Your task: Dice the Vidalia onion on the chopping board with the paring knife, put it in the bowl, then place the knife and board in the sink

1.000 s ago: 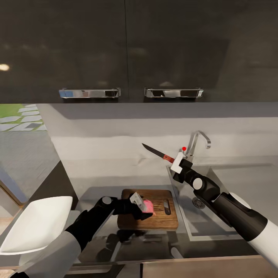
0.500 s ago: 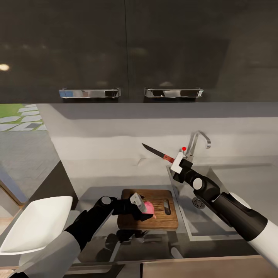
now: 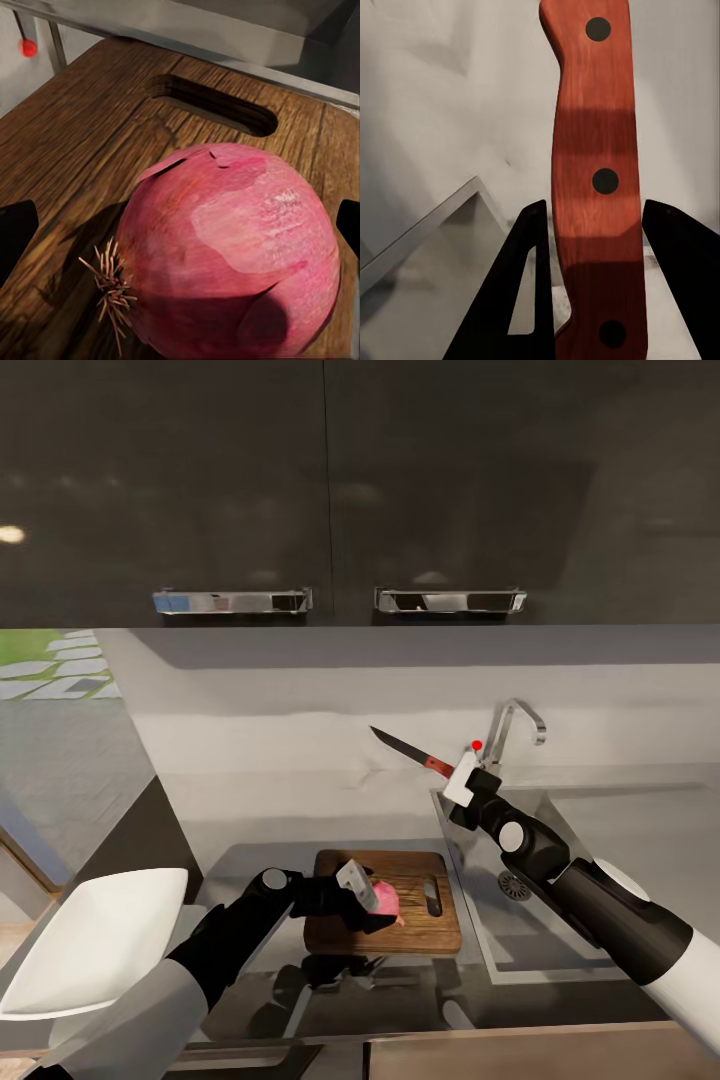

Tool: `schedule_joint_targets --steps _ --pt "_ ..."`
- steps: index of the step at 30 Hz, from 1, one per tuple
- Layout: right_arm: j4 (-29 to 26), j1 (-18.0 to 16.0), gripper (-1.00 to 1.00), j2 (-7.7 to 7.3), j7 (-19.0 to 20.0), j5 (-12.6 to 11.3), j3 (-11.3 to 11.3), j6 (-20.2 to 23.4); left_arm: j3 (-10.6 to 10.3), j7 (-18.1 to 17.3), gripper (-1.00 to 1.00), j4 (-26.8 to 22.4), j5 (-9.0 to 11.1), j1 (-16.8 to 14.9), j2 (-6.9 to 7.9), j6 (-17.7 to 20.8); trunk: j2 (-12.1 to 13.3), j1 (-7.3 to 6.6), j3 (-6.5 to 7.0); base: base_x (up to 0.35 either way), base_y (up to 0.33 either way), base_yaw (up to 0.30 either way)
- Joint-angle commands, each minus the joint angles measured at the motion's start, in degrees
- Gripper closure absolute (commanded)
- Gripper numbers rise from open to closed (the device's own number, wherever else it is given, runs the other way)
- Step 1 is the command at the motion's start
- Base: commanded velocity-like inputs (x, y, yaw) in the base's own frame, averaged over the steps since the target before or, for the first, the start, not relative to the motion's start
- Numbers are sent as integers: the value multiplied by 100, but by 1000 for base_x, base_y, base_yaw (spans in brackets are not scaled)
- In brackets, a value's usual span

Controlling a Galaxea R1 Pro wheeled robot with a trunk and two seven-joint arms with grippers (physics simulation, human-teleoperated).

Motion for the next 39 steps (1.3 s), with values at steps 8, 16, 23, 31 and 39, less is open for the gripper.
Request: schedule_joint_targets --steps 8,16,23,31,39 --pt "-9 -10 100 -4 22 75 9 31 -6 -157 -100 2 0 -4 107 37 -13 4 -13 0 0 0" --pt "-9 -10 100 -4 22 76 8 31 3 -166 -100 98 0 -4 202 32 -13 4 -13 0 0 0" --pt "-9 -10 100 -4 22 76 8 31 24 -158 -100 145 0 -5 312 24 -13 4 -13 0 0 0" --pt "-9 -10 100 -4 22 76 8 31 61 -158 -100 133 0 -4 344 18 -13 4 -13 0 0 0" --pt "-9 -10 100 -4 22 76 8 31 110 -151 -100 114 0 -9 297 18 -13 4 -13 0 0 0"
